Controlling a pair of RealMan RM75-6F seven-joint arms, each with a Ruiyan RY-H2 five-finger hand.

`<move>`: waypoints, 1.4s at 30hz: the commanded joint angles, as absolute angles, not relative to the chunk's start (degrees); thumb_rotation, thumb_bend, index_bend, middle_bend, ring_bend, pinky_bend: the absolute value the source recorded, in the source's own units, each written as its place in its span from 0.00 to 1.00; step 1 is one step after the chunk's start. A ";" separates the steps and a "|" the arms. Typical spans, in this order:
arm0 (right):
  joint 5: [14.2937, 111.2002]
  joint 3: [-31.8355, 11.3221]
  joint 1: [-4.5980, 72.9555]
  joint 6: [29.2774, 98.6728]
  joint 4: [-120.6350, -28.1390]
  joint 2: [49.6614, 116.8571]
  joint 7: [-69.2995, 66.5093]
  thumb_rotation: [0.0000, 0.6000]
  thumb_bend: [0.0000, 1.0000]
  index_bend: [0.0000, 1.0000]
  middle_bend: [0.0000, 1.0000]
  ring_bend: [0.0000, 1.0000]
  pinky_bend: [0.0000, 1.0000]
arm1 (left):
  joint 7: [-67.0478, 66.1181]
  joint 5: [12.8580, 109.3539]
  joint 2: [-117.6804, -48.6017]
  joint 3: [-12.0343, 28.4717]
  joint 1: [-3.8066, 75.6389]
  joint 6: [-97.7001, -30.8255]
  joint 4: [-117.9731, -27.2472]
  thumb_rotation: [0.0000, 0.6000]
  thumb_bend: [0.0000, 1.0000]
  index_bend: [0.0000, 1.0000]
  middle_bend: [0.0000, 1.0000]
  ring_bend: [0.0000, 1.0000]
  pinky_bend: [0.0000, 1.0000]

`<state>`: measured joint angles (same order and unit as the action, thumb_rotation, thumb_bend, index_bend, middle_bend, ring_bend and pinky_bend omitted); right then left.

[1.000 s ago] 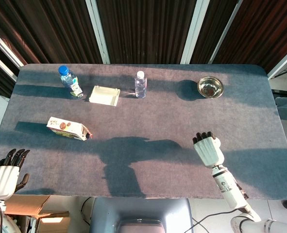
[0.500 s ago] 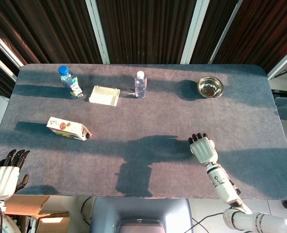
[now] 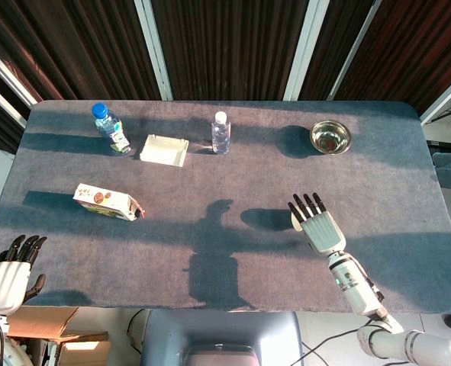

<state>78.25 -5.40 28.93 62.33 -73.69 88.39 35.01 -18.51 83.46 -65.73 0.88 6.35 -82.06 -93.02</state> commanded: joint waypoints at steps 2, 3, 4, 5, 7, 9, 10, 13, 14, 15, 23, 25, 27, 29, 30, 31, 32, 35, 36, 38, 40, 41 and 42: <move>80.03 -5.74 28.72 62.43 -68.81 85.96 22.33 1.00 0.30 0.00 0.00 0.00 0.19 | -18.63 83.34 -65.75 0.88 6.39 -81.92 -93.10 1.00 0.35 0.16 0.14 0.09 0.34; 79.79 -5.97 28.72 62.39 -67.98 85.96 21.32 1.00 0.30 0.00 0.00 0.00 0.20 | -18.69 83.31 -65.76 0.88 6.40 -81.88 -93.11 1.00 0.34 0.16 0.14 0.09 0.34; 79.55 -6.20 28.73 62.34 -67.11 86.03 20.38 1.00 0.30 0.01 0.00 0.00 0.21 | -18.75 83.29 -65.77 0.87 6.41 -81.86 -93.12 1.00 0.35 0.16 0.14 0.09 0.34; 79.15 -6.52 28.77 62.23 -65.86 86.27 19.31 1.00 0.30 0.03 0.01 0.00 0.23 | -18.85 83.25 -65.80 0.87 6.43 -81.81 -93.15 1.00 0.35 0.16 0.14 0.09 0.34; 78.61 -6.89 28.99 61.67 -64.08 86.77 17.79 1.00 0.30 0.07 0.04 0.02 0.26 | -19.00 83.18 -65.87 0.86 6.47 -81.70 -93.15 1.00 0.34 0.16 0.14 0.09 0.34; 77.82 -7.28 29.50 60.40 -61.90 87.62 16.18 1.00 0.30 0.12 0.09 0.06 0.31 | -19.26 83.01 -65.96 0.86 6.56 -81.46 -93.14 1.00 0.34 0.16 0.14 0.09 0.34; 77.68 -7.37 29.68 60.05 -61.40 87.86 15.76 1.00 0.30 0.15 0.13 0.09 0.33 | -19.33 82.97 -65.98 0.85 6.58 -81.40 -93.14 1.00 0.34 0.16 0.14 0.09 0.34; 77.43 -7.67 30.58 58.67 -59.20 89.18 13.53 1.00 0.30 0.23 0.19 0.16 0.39 | -19.57 82.88 -66.03 0.82 6.63 -81.25 -93.21 1.00 0.34 0.16 0.14 0.09 0.34; 77.51 -7.70 30.91 58.29 -58.50 89.69 12.64 1.00 0.30 0.26 0.21 0.20 0.41 | -19.60 82.89 -66.02 0.81 6.64 -81.26 -93.23 1.00 0.34 0.16 0.14 0.09 0.34; 77.65 -7.69 31.16 58.06 -58.00 90.05 12.07 1.00 0.30 0.28 0.22 0.21 0.43 | -19.60 82.88 -66.02 0.82 6.63 -81.29 -93.24 1.00 0.34 0.16 0.14 0.09 0.34; 78.80 -7.38 32.79 57.74 -53.53 93.56 10.74 1.00 0.30 0.41 0.32 0.34 0.54 | -19.22 82.74 -65.77 0.85 6.53 -81.42 -93.38 1.00 0.34 0.16 0.14 0.09 0.34; 78.75 -7.39 33.00 57.62 -52.77 94.14 10.82 1.00 0.31 0.43 0.34 0.36 0.56 | -19.12 82.76 -65.71 0.84 6.48 -81.50 -93.40 1.00 0.34 0.16 0.15 0.09 0.34; 78.69 -7.35 33.15 57.56 -52.06 94.65 11.12 1.00 0.34 0.45 0.35 0.37 0.57 | -19.03 82.71 -65.67 0.85 6.45 -81.52 -93.41 1.00 0.34 0.16 0.15 0.09 0.34; 78.72 -7.23 33.18 57.70 -51.42 95.05 11.56 1.00 0.37 0.46 0.35 0.37 0.57 | -19.01 82.62 -65.64 0.86 6.46 -81.46 -93.42 1.00 0.34 0.16 0.15 0.09 0.34; 78.72 -7.19 33.15 57.81 -51.19 95.21 11.74 1.00 0.38 0.46 0.36 0.38 0.57 | -19.00 82.59 -65.63 0.86 6.47 -81.42 -93.44 1.00 0.34 0.16 0.15 0.09 0.34; 78.75 -7.15 33.14 57.92 -50.98 95.35 11.87 1.00 0.39 0.47 0.36 0.38 0.58 | -18.99 82.56 -65.62 0.87 6.48 -81.39 -93.46 1.00 0.34 0.16 0.15 0.09 0.34; 78.81 -7.09 33.10 58.12 -50.71 95.51 12.00 1.00 0.40 0.47 0.37 0.39 0.58 | -19.03 82.53 -65.60 0.87 6.50 -81.35 -93.48 1.00 0.34 0.16 0.15 0.09 0.34; 79.15 -6.97 32.96 59.07 -49.77 96.05 12.18 1.00 0.45 0.52 0.41 0.43 0.62 | -19.08 82.49 -65.61 0.84 6.53 -81.27 -93.51 1.00 0.34 0.16 0.15 0.09 0.34; 79.29 -6.91 32.90 59.40 -49.41 96.25 12.22 1.00 0.47 0.53 0.42 0.46 0.64 | -19.12 82.46 -65.62 0.84 6.53 -81.25 -93.52 1.00 0.34 0.16 0.15 0.09 0.34; 79.64 -6.81 32.77 60.25 -48.57 96.67 12.47 1.00 0.52 0.58 0.46 0.50 0.67 | -19.21 82.40 -65.65 0.84 6.54 -81.21 -93.54 1.00 0.34 0.16 0.15 0.09 0.34; 80.12 -6.68 32.61 61.38 -47.96 96.98 12.84 1.00 0.58 0.62 0.48 0.53 0.70 | -19.25 82.33 -65.65 0.83 6.54 -81.17 -93.56 1.00 0.35 0.16 0.15 0.09 0.34; 80.56 -6.56 32.46 62.37 -47.80 97.06 13.26 1.00 0.60 0.63 0.48 0.54 0.70 | -19.26 82.31 -65.64 0.82 6.55 -81.13 -93.57 1.00 0.35 0.16 0.15 0.09 0.34; 81.01 -6.47 32.31 63.39 -47.88 97.04 13.75 1.00 0.61 0.64 0.49 0.54 0.71 | -19.22 82.27 -65.61 0.84 6.55 -81.12 -93.60 1.00 0.35 0.16 0.15 0.09 0.34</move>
<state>80.32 -6.66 32.58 62.13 -48.09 96.86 13.07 -19.24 82.28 -65.62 0.83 6.55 -81.13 -93.59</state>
